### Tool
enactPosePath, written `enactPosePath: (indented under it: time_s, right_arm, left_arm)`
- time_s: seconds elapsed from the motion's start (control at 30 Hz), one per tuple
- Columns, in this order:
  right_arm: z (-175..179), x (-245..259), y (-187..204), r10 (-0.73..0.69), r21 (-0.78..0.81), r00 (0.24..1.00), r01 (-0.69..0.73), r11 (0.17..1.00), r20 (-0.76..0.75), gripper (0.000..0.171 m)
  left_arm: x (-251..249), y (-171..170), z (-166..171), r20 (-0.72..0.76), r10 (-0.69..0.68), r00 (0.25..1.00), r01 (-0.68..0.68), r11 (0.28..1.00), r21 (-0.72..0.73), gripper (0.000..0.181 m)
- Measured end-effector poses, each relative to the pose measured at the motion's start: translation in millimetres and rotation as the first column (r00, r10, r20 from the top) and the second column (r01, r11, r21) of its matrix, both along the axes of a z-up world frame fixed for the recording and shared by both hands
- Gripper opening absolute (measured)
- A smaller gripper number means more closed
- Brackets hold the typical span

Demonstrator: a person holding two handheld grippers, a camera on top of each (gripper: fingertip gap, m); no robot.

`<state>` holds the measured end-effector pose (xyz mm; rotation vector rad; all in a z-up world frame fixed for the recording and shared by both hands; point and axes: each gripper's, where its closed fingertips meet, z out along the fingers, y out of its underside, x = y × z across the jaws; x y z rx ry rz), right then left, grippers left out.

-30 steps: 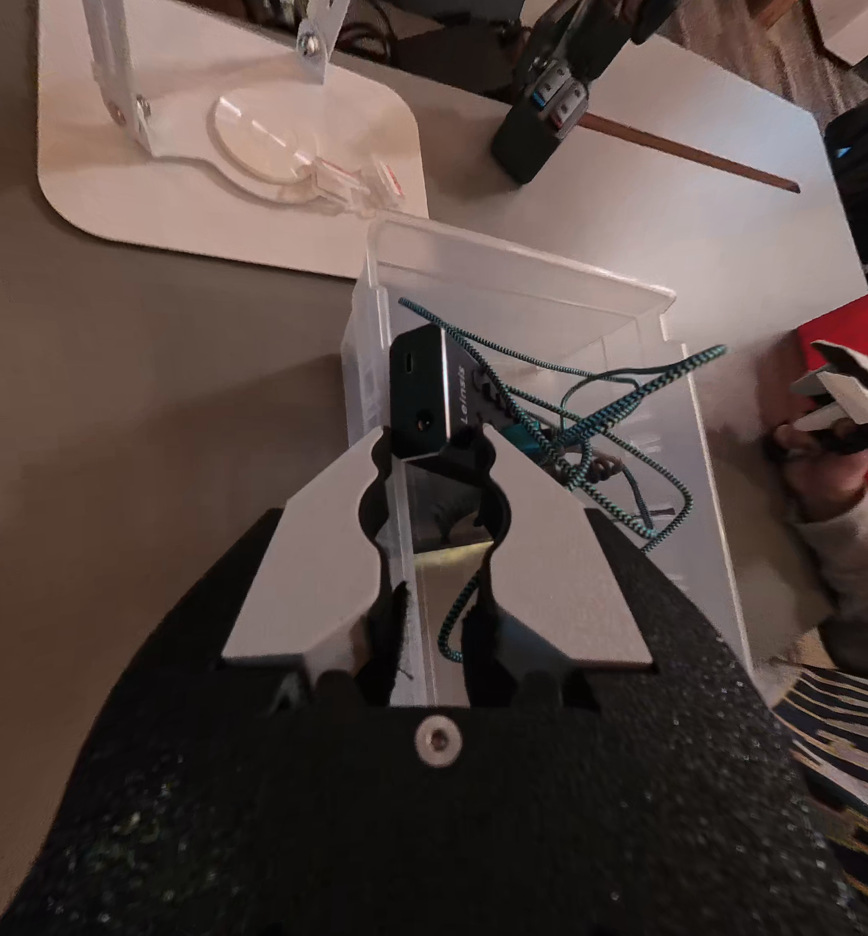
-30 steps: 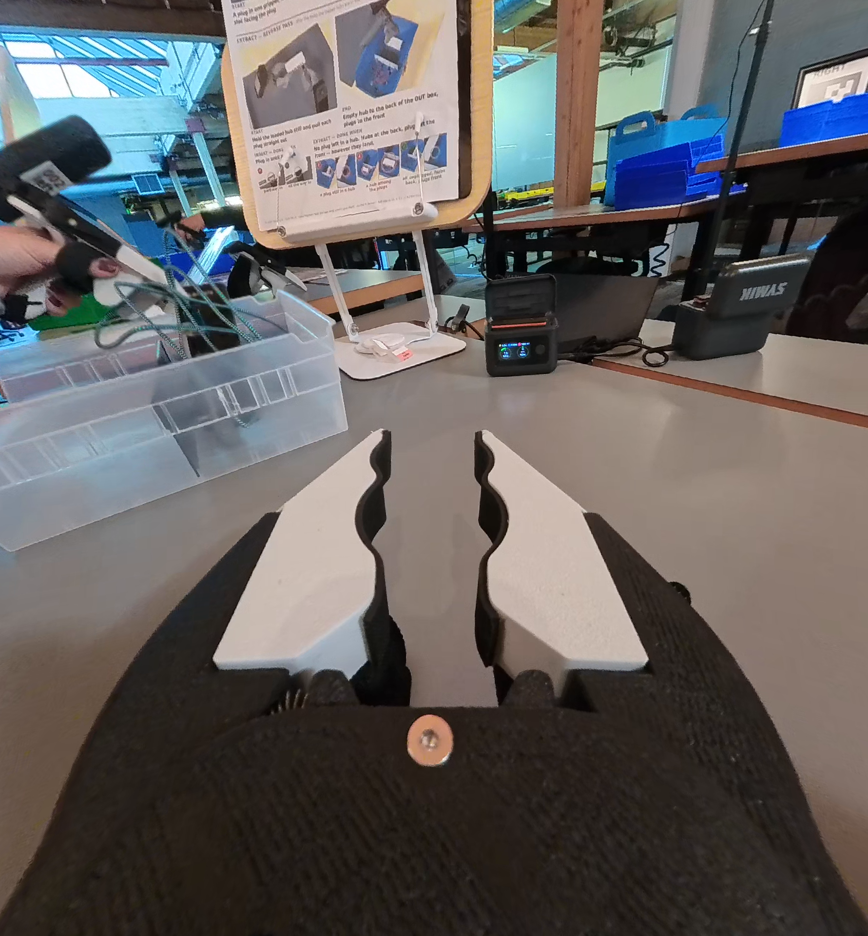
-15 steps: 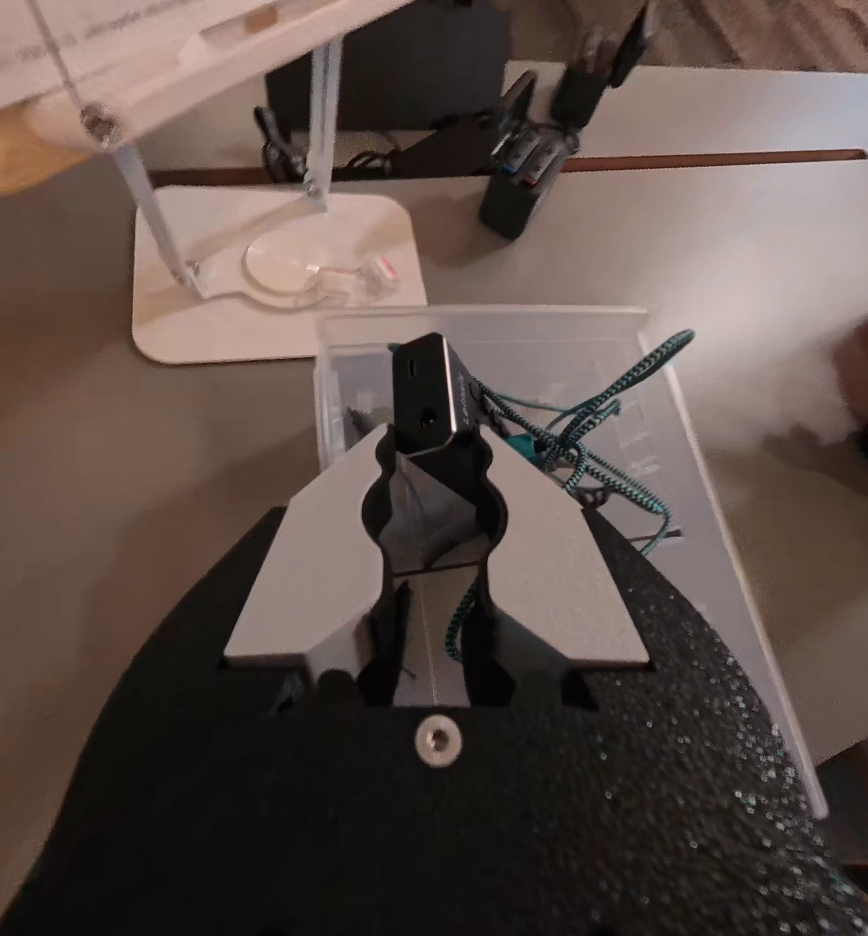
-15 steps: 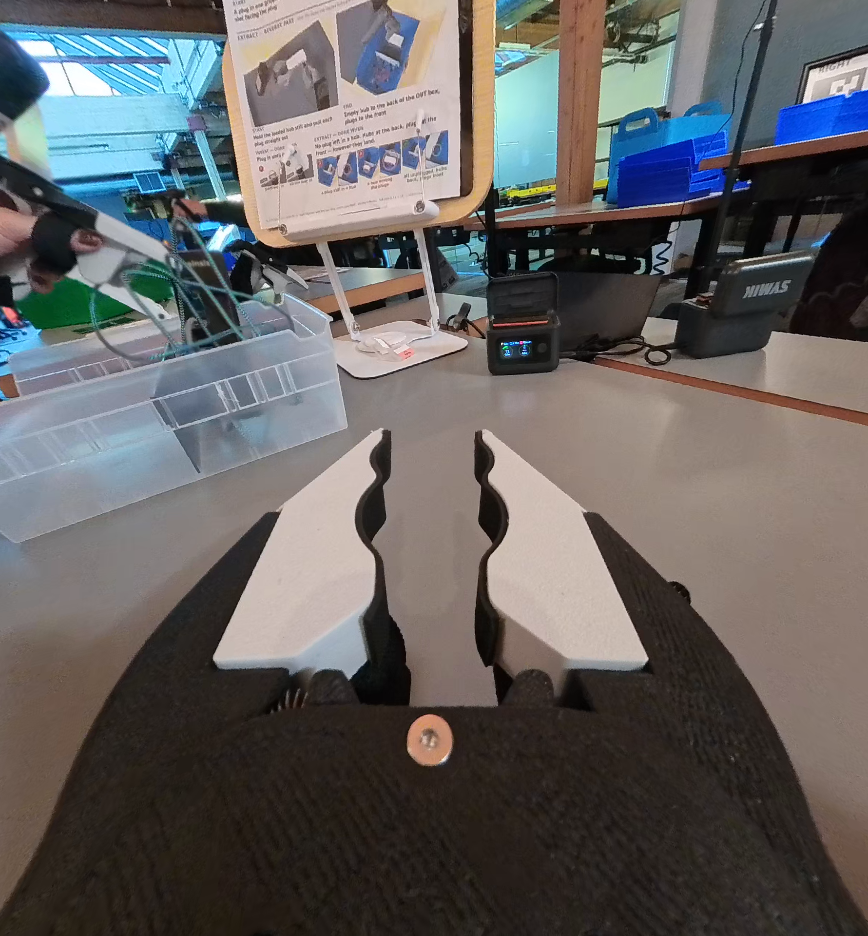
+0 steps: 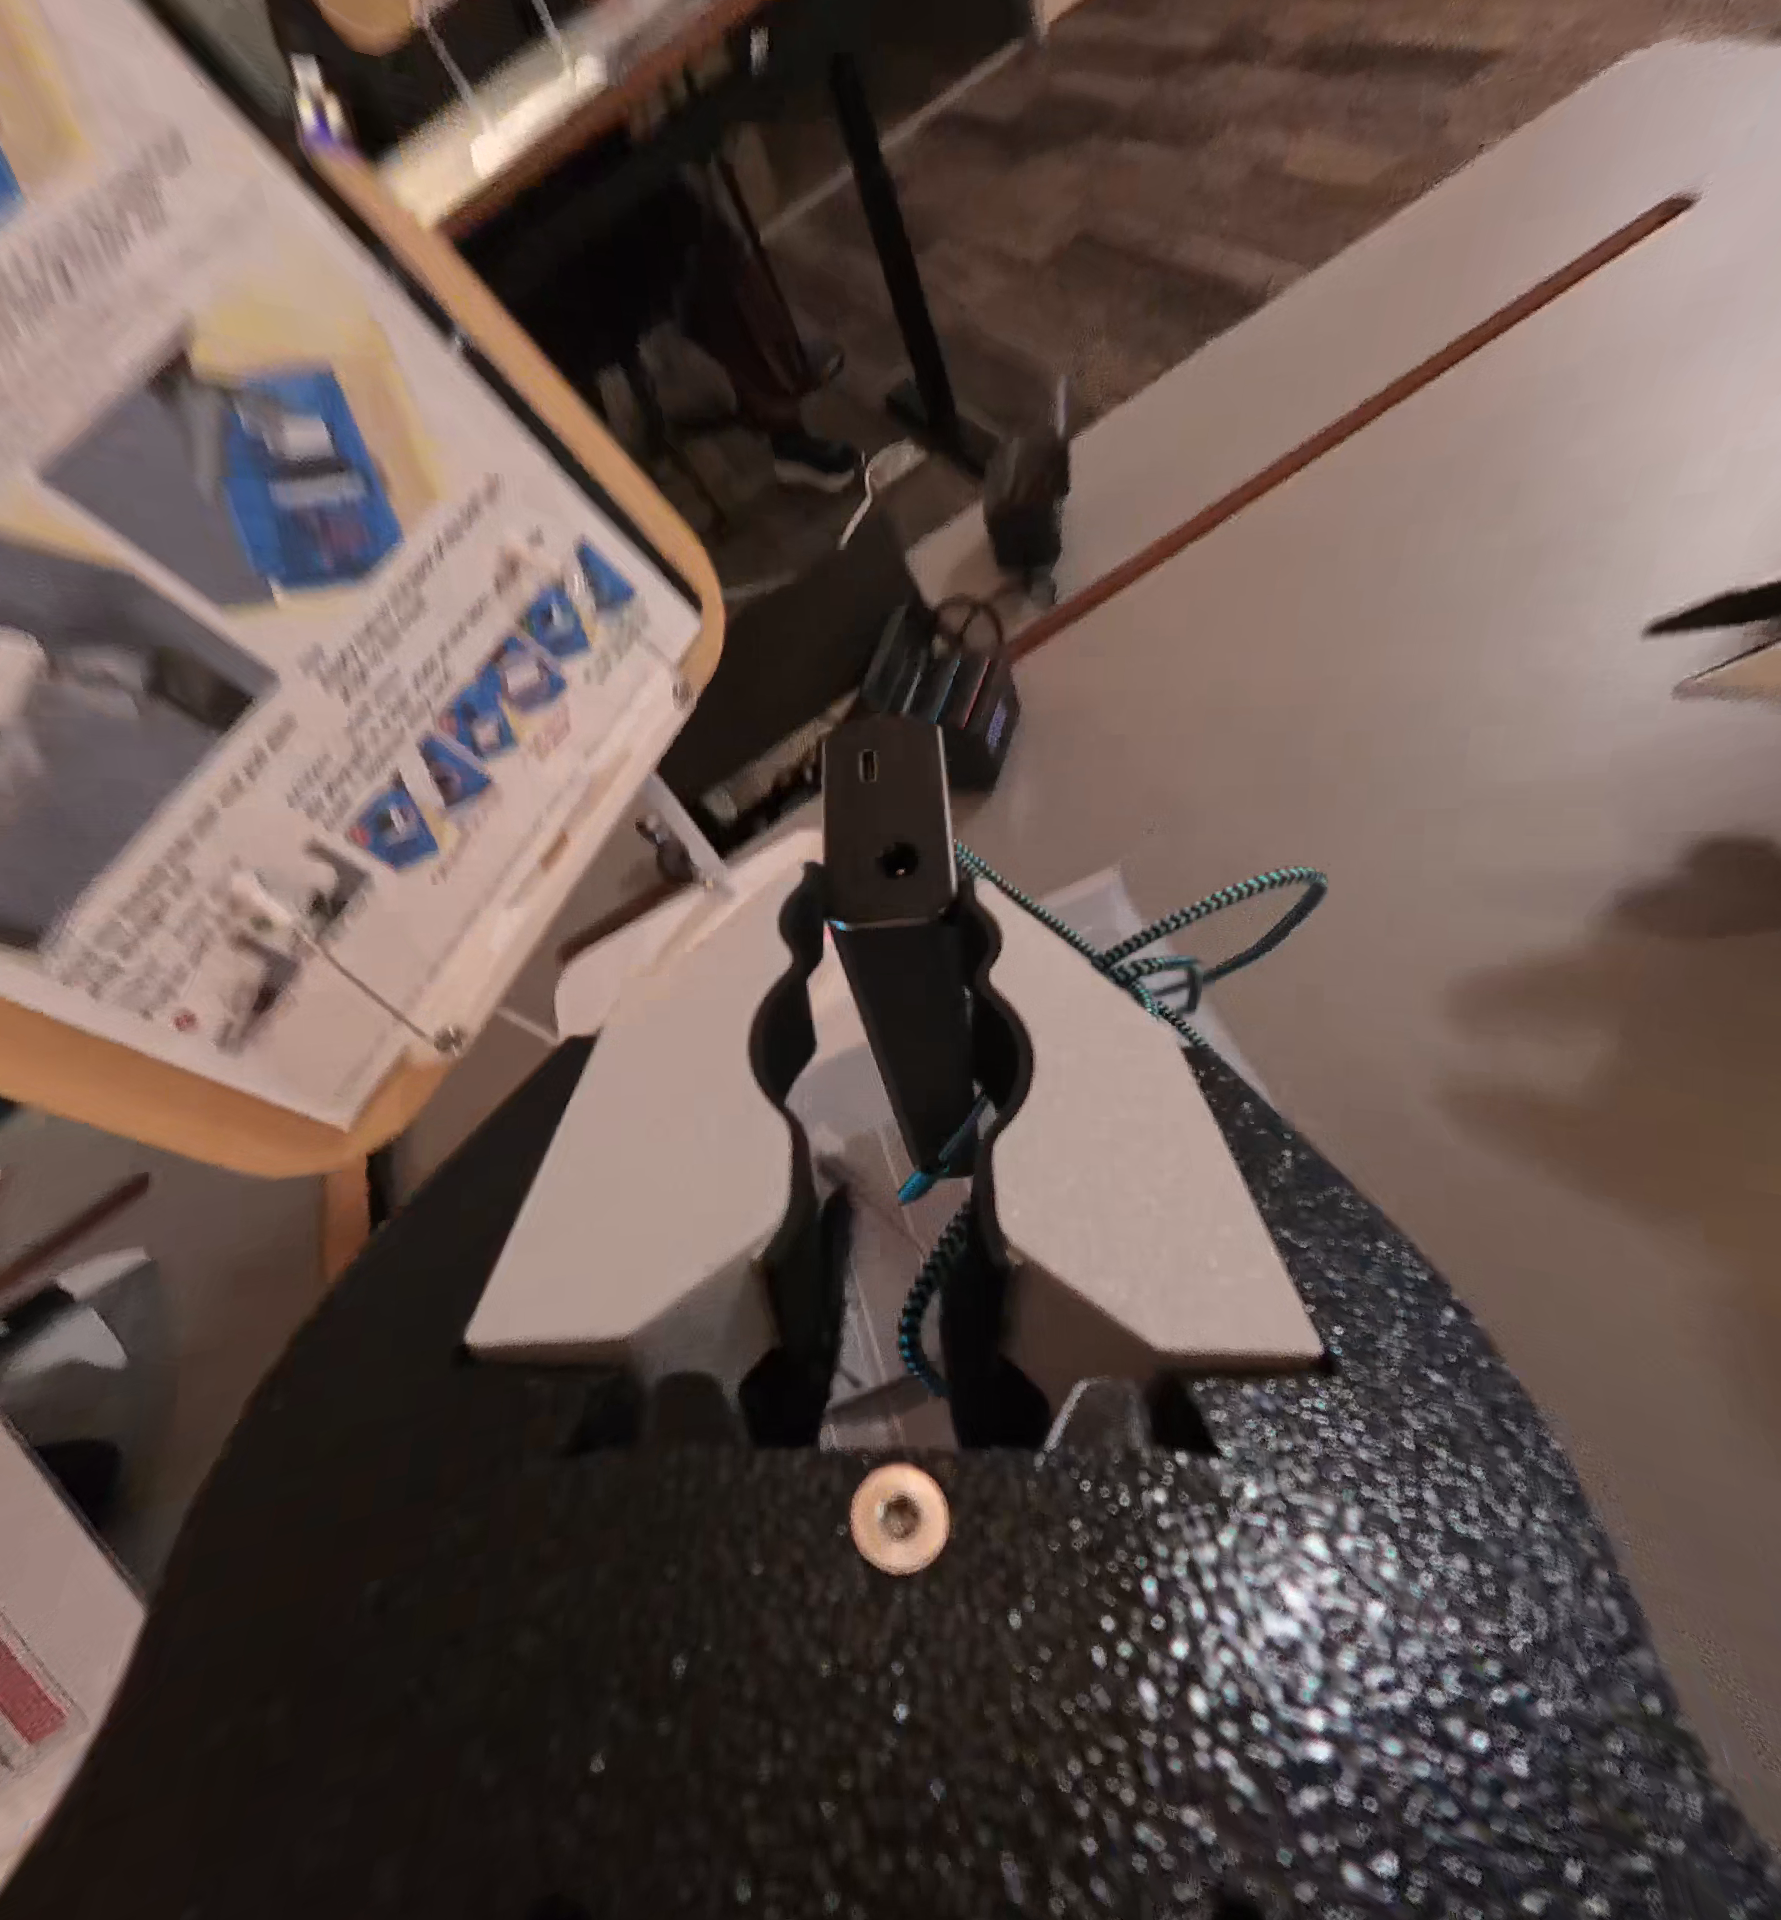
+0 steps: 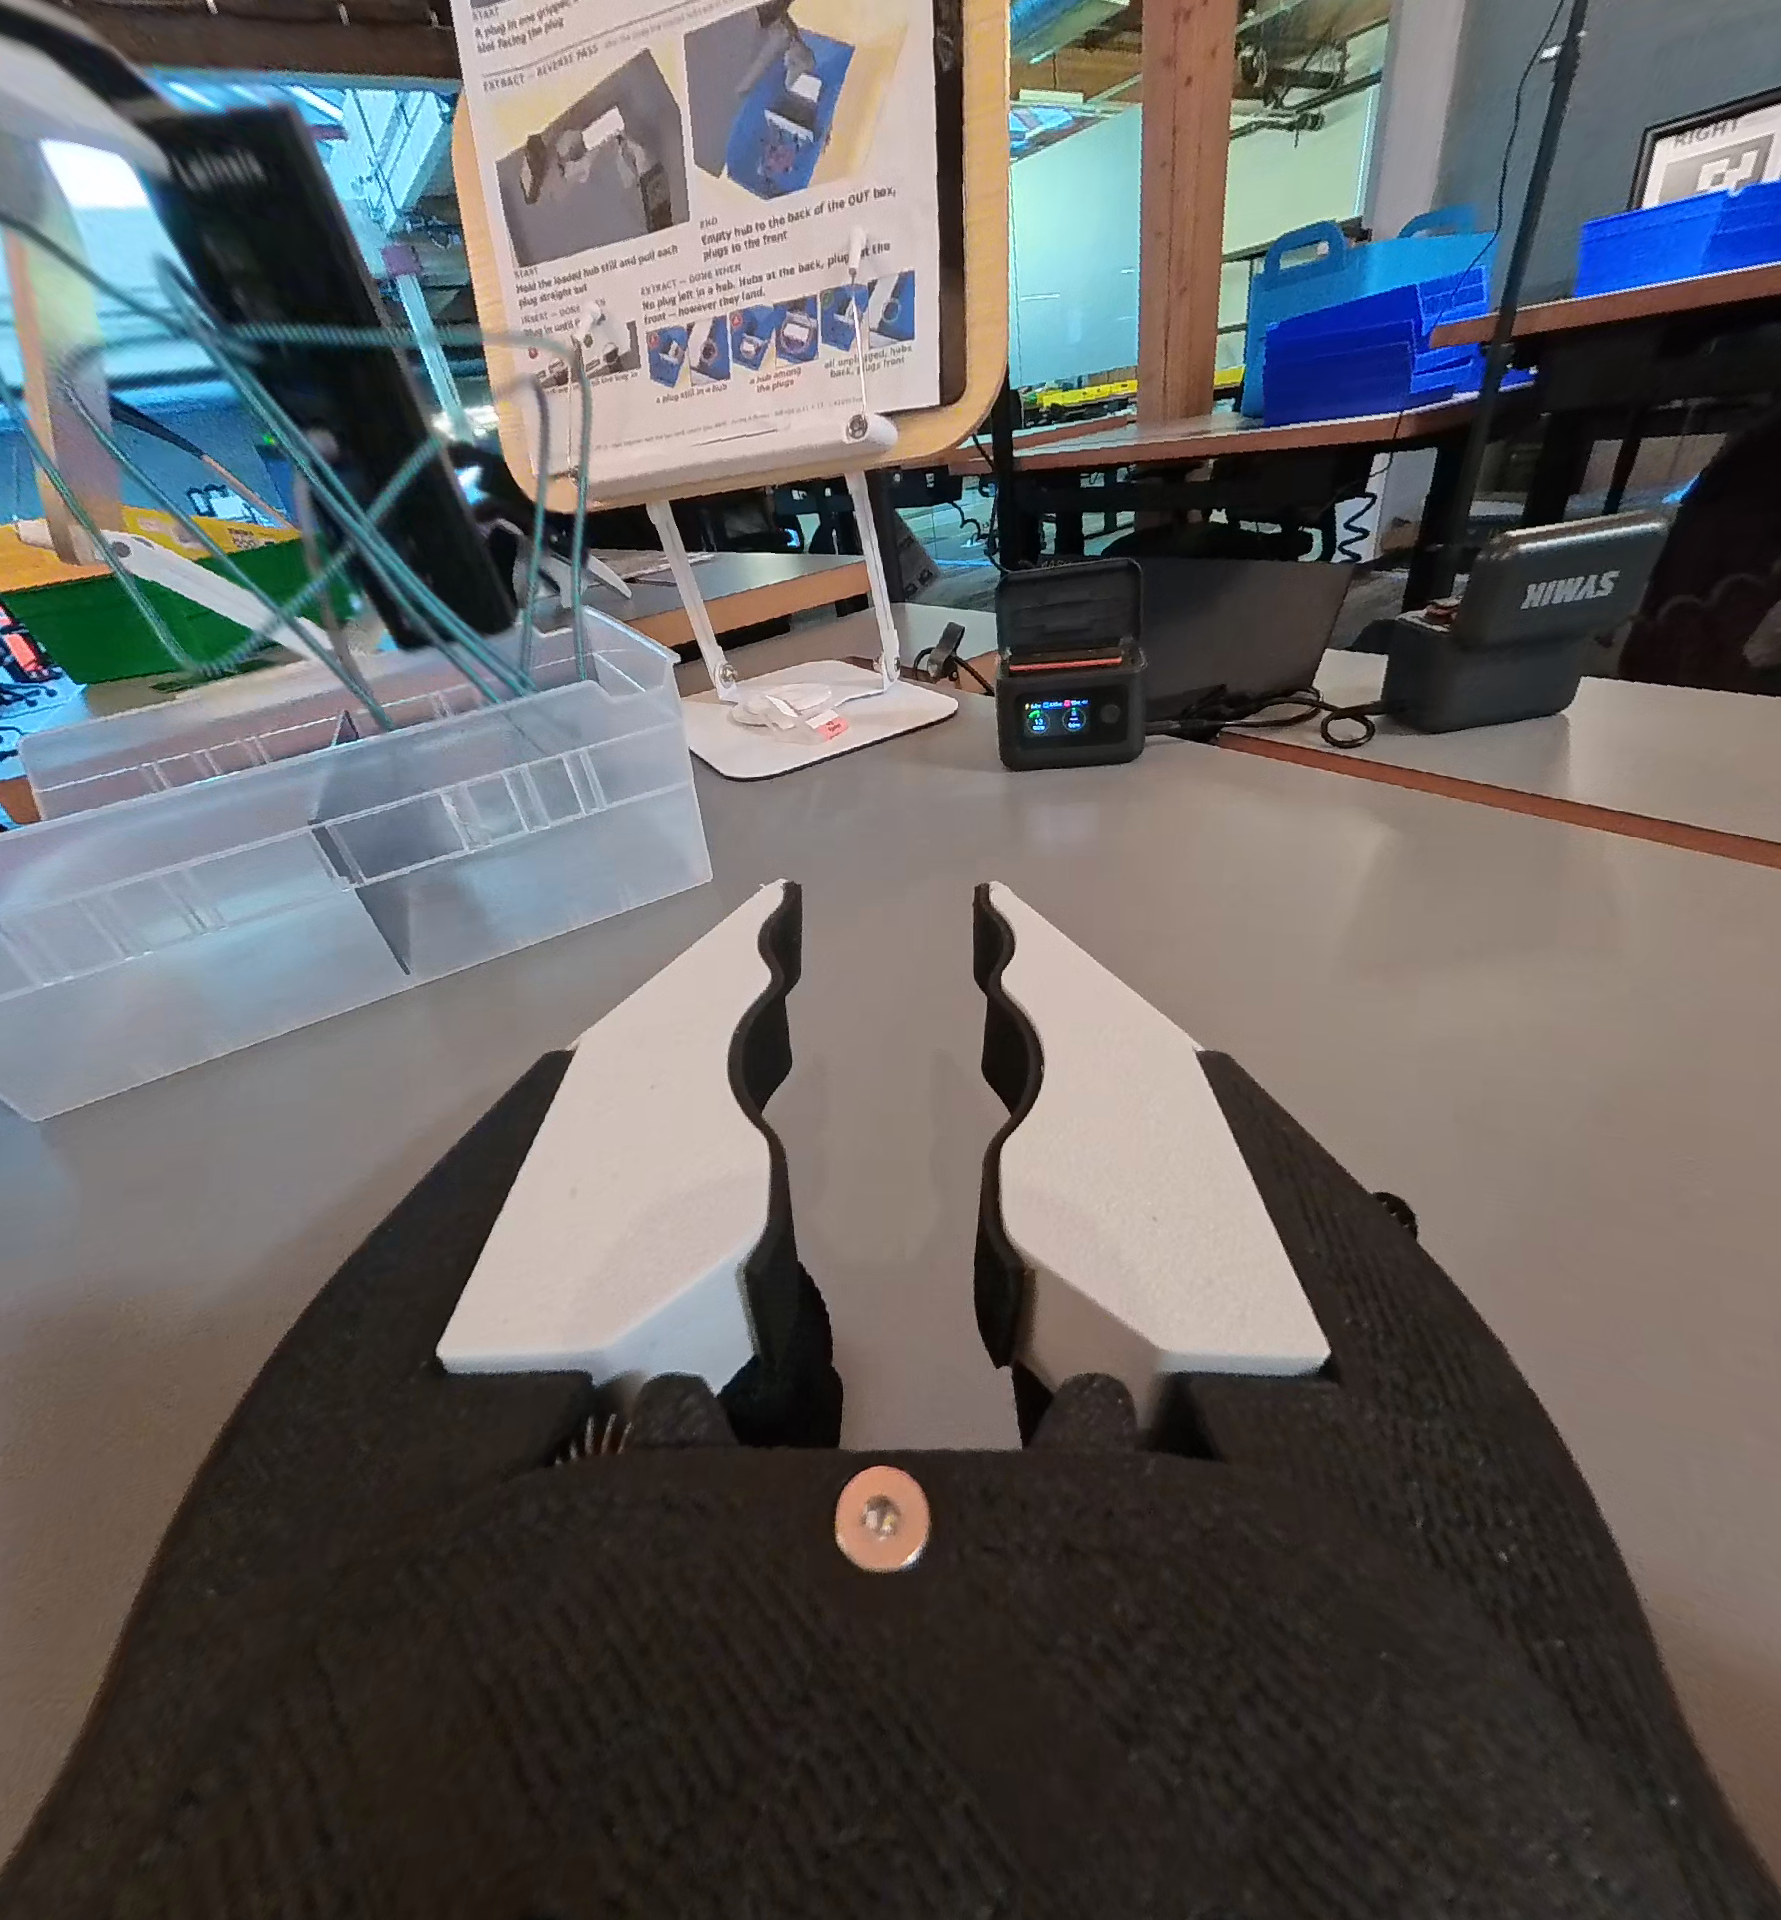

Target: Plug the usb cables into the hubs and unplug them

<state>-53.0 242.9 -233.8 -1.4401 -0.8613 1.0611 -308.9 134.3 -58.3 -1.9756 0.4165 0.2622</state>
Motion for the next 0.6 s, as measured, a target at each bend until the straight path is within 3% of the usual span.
enactPosePath:
  time_s: [0.03, 0.37, 0.47, 0.6]
  right_arm:
    - [0, 0, 1, -0.004, -0.003, 1.0, 0.004, 1.0, -0.003, 0.031]
    - [17, 25, 20, -0.155, 0.109, 0.988, 0.157, 0.982, -0.02, 0.032]
    - [27, 37, 25, -0.212, 0.161, 0.976, 0.217, 0.963, -0.046, 0.031]
    - [44, 56, 32, -0.298, 0.218, 0.949, 0.315, 0.924, -0.106, 0.031]
  left_arm:
    - [11, 0, 13, -0.018, -0.023, 1.0, 0.023, 0.999, 0.024, 0.023]
    - [147, 29, 106, -0.06, -0.326, 0.944, 0.331, 0.93, 0.162, 0.023]
    - [177, 51, 114, -0.019, -0.386, 0.922, 0.383, 0.908, 0.171, 0.022]
    - [220, 83, 100, 0.101, -0.484, 0.87, 0.468, 0.872, 0.145, 0.023]
